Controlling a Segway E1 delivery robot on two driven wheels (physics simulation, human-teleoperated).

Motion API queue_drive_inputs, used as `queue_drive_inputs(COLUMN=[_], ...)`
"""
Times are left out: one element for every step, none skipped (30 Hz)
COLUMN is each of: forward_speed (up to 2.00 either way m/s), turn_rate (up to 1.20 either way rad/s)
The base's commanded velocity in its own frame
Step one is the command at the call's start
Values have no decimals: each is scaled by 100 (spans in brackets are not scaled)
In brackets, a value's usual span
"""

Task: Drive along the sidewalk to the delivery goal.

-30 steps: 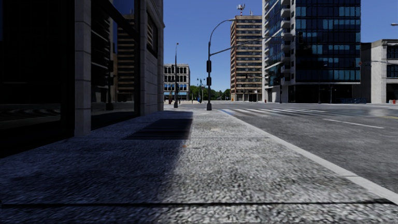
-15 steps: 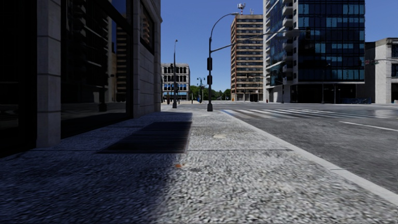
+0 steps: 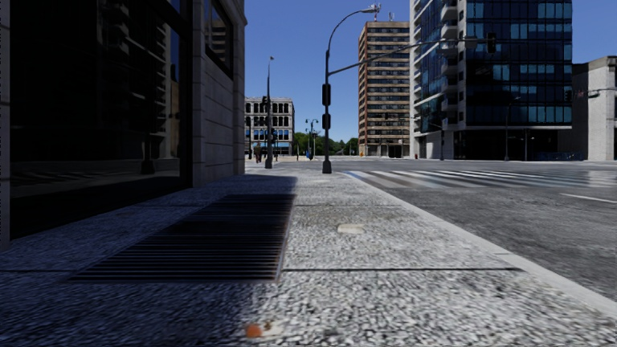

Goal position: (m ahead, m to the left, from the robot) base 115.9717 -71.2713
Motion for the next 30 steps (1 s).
queue_drive_inputs(forward_speed=[200,200,200,200,200,200,200,200,200,200,200,200,200,200,200,200,200,200,200,200,200,200,200,200,200,200,200,200,200,200], turn_rate=[0,0,0,0,0,0,0,0,0,0,0,0,0,0,0,0,0,0,0,0,0,0,0,0,0,0,0,0,0,0])
